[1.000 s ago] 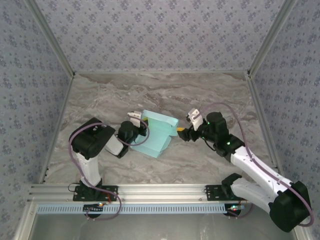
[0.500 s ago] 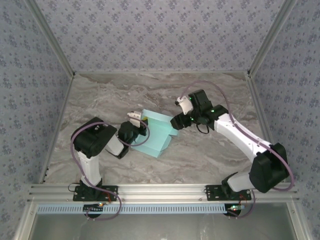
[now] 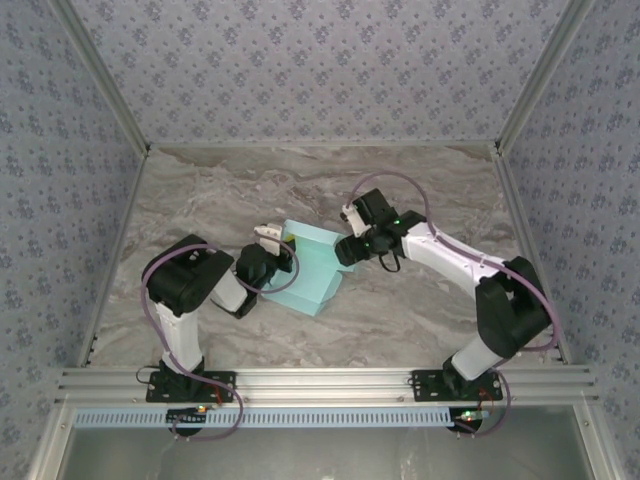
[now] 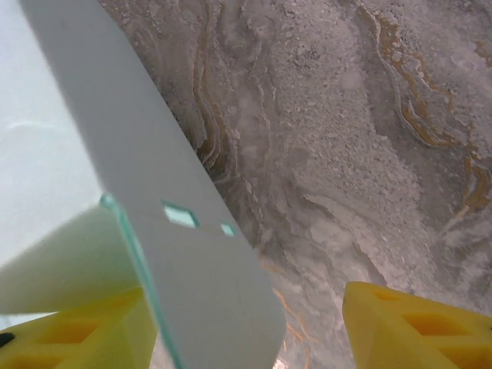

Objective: Fold the paper box

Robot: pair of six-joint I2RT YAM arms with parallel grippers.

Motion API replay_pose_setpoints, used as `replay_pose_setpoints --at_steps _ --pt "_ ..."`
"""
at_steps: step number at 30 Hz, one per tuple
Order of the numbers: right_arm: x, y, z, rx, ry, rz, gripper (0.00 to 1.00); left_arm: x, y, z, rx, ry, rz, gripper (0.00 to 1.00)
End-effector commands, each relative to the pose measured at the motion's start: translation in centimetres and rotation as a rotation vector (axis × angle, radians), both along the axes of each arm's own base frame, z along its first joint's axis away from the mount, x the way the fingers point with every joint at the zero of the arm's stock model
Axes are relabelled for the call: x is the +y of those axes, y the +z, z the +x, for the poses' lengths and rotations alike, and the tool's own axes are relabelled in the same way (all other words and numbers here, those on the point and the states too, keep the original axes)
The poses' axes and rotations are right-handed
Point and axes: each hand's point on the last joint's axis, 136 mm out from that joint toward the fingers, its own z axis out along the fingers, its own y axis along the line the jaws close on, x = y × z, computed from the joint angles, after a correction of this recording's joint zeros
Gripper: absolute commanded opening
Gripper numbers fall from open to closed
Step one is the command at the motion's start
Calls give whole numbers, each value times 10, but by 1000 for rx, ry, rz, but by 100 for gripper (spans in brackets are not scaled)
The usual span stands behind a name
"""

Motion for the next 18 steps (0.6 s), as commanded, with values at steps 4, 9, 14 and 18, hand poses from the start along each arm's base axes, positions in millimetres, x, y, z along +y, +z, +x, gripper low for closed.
replay_pose_setpoints --at_steps 4,9,14,18 --pt "44 34 6 -118 46 169 69 -8 16 1 -22 -13 -82 0" --pt "30 50 -8 -188 87 215 72 -2 21 0 -19 14 -96 0" --pt "3 61 -33 -240 94 300 80 9 26 3 38 78 -144 0" --pt "-9 70 -54 -338 136 343 81 10 35 1 85 88 -215 0"
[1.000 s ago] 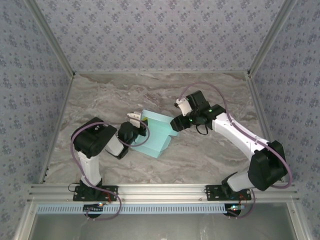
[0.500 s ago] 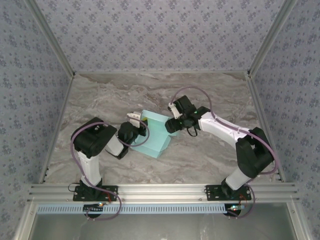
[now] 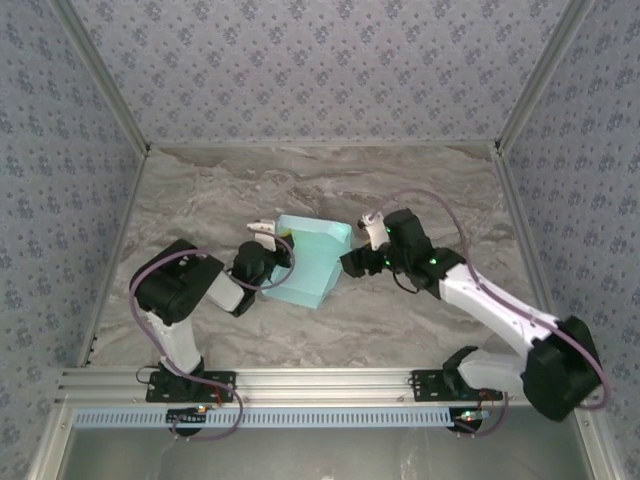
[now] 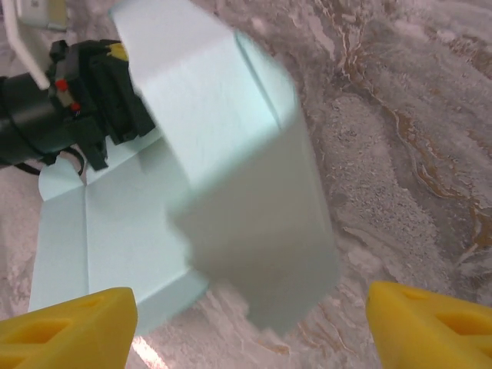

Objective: Fold the paper box

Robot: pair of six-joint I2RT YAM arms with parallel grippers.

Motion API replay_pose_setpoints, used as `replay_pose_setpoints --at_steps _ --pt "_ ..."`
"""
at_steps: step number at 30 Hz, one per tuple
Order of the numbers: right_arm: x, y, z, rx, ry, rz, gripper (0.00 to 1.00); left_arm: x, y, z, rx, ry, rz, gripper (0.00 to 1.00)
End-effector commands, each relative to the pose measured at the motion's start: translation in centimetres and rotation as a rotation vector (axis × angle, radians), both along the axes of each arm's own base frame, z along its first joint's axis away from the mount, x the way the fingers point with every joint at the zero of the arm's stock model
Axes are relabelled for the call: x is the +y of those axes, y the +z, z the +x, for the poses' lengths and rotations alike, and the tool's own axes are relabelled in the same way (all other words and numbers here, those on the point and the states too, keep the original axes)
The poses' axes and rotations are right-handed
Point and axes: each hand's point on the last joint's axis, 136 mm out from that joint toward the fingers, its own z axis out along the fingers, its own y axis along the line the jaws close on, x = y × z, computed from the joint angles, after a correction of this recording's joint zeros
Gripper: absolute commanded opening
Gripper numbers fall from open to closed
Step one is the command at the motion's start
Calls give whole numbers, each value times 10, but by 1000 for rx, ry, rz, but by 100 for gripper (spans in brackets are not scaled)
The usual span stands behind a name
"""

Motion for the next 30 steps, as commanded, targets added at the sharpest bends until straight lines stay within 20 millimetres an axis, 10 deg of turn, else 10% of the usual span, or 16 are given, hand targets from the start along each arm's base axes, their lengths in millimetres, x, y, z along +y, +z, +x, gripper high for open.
replay_pose_setpoints --at_steps 1,14,30 --pt "-2 12 -13 -111 58 44 81 3 16 -1 40 22 -102 0" --pt "-40 57 3 -670 -58 93 79 -20 36 -9 182 -79 -203 0" --pt "0 59 35 -677 54 99 72 -40 30 -16 194 -180 -181 0"
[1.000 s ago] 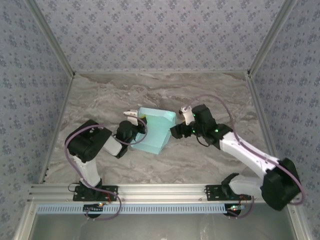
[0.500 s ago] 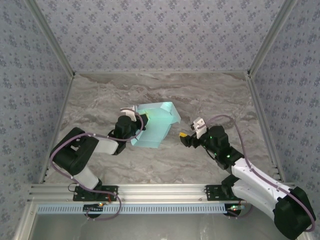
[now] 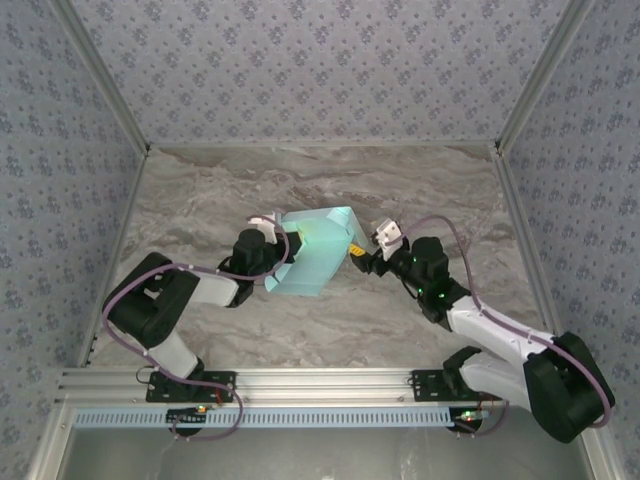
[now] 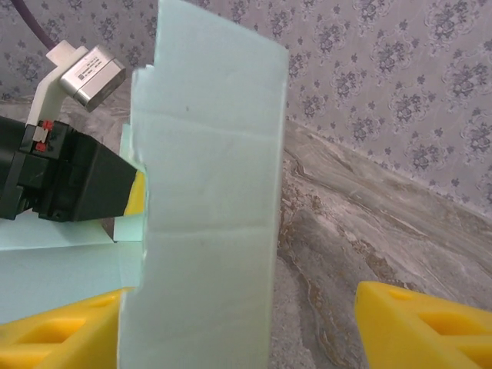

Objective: Fold the paper box

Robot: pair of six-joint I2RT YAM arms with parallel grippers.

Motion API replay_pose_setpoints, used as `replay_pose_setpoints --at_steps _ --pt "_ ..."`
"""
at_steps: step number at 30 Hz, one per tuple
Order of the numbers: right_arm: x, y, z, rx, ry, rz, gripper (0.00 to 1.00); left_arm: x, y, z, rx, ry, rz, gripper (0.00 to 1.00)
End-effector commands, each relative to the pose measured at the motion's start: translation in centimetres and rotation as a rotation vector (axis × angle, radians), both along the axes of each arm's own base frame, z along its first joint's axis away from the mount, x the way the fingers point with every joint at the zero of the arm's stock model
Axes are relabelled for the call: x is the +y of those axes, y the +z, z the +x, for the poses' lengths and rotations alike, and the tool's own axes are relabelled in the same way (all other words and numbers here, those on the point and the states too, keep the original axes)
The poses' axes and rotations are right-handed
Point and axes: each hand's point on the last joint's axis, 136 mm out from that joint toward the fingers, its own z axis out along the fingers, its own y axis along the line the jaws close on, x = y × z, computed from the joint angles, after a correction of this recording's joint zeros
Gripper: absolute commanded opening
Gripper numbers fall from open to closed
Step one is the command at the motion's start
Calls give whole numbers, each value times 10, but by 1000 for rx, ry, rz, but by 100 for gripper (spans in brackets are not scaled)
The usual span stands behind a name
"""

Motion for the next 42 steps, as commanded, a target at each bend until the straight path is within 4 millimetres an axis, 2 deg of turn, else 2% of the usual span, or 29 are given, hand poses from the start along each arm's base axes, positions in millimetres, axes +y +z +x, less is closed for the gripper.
replay_pose_setpoints --at_steps 1,5,9,13,19,24,29,33,38,42 --pt "15 27 7 -76 32 27 72 -14 12 2 -42 -50 -7 0" --pt "34 17 8 -58 71 -31 70 -17 10 1 -43 -56 -5 0" --pt "40 9 9 -36 81 -61 68 -16 8 1 -43 -51 2 0" --pt "34 5 -1 -9 90 -88 69 -8 9 2 -60 -25 35 0" --pt "25 8 -40 22 178 -75 70 13 9 4 -78 18 104 0" --pt "6 15 -56 17 159 -43 74 18 12 3 -89 21 113 0" --pt "-13 33 -55 73 165 98 74 17 16 1 -96 5 117 0" --pt "-19 45 -45 144 203 178 68 13 18 -1 -100 -21 115 0" --pt "-10 38 -30 220 264 149 64 8 20 -2 -100 -45 101 0" --pt "8 30 -21 267 330 133 62 6 19 -2 -95 -50 94 0"
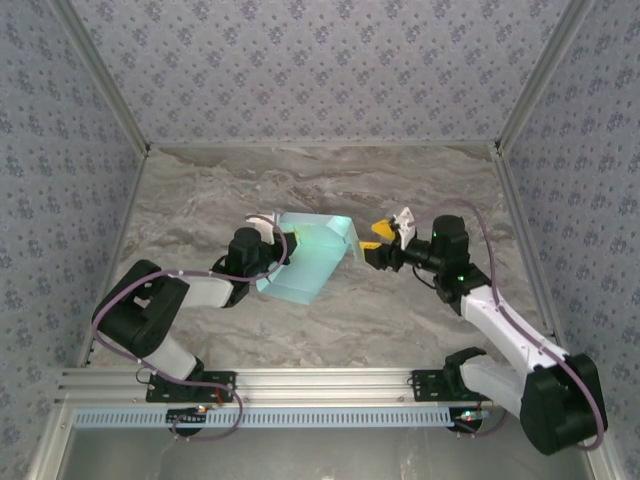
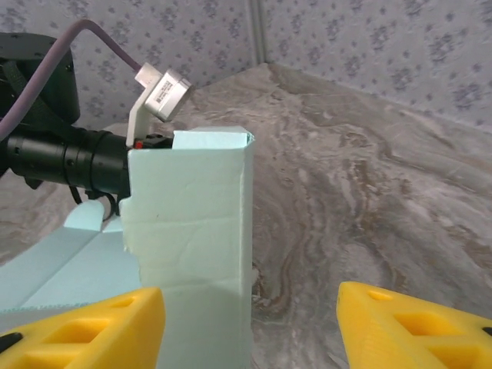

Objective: Fold the paper box

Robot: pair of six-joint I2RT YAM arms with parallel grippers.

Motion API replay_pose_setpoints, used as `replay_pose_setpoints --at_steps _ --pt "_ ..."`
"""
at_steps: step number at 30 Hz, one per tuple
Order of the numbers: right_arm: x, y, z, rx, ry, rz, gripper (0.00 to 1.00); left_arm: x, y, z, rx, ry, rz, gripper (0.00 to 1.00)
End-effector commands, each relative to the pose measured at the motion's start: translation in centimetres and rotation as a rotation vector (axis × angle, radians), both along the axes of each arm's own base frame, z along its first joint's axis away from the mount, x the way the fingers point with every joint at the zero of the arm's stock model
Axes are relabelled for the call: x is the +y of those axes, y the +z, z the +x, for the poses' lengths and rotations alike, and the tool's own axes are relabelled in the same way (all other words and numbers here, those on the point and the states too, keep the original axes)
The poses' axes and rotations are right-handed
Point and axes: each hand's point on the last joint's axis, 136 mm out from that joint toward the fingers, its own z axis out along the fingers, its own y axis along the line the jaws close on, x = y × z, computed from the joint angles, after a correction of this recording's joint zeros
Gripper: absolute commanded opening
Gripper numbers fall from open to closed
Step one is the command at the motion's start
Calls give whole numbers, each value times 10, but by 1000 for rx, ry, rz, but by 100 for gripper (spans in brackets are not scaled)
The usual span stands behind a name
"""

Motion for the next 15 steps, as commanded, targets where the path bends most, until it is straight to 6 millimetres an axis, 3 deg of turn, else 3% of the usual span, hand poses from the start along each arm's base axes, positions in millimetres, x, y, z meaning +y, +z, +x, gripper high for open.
replay_pose_setpoints --at_steps 1,4,7,10,15 --pt "21 8 -4 17 114 18 62 -6 14 1 -33 -30 -22 0" --pt "41 3 -5 18 162 -10 60 -7 13 2 -27 -27 -25 0" --pt "54 -4 1 1 145 -60 51 -7 11 3 -20 -25 -33 0" --pt "60 -13 15 -33 59 -105 42 -8 8 4 -10 -21 -46 0" --pt "65 -22 27 -101 -56 -143 41 -9 5 5 1 -18 -59 0"
